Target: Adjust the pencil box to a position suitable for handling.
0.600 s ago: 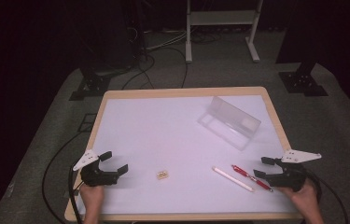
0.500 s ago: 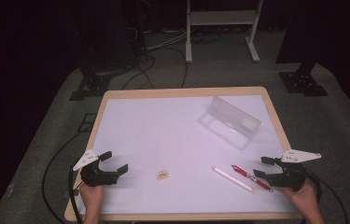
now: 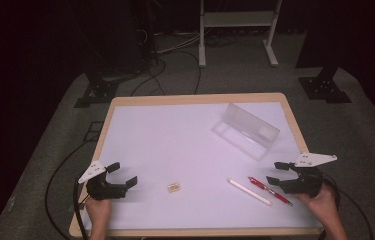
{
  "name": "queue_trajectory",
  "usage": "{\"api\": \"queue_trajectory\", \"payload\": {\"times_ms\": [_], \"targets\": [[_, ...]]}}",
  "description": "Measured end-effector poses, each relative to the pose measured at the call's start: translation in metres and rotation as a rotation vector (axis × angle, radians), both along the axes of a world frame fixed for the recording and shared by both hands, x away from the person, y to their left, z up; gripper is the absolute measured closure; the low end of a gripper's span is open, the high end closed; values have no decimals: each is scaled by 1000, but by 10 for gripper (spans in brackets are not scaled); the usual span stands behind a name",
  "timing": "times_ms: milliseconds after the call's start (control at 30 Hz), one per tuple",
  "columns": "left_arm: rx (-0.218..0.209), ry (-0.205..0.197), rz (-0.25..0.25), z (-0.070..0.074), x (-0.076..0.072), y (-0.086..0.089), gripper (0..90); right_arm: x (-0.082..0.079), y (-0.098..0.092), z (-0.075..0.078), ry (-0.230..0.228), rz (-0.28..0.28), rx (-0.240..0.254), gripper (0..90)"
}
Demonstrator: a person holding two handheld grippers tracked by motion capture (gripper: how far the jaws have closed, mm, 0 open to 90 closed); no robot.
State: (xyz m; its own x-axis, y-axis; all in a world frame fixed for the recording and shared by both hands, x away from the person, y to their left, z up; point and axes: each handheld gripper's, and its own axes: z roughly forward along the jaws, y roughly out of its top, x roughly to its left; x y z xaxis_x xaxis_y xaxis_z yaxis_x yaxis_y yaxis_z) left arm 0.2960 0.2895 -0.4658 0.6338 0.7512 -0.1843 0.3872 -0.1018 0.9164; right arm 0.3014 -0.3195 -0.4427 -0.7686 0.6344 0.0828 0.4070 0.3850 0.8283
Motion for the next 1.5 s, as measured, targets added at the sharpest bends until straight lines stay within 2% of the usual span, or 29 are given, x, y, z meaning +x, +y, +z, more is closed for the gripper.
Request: {"api": "queue_trajectory", "payload": {"times_ms": [533, 900, 1300, 1500], "targets": [[1, -1, 0, 0, 0, 0, 0, 16, 15, 24, -15, 32, -44, 320], [0, -3, -1, 0, 0, 0, 0, 28, 28, 33, -4, 55, -65, 322], [-6, -5, 0, 0, -1, 1, 0, 48, 41, 45, -3, 82, -97, 322], [-27, -11, 6, 0, -2, 3, 0, 59, 48, 46, 4, 92, -118, 323]]}}
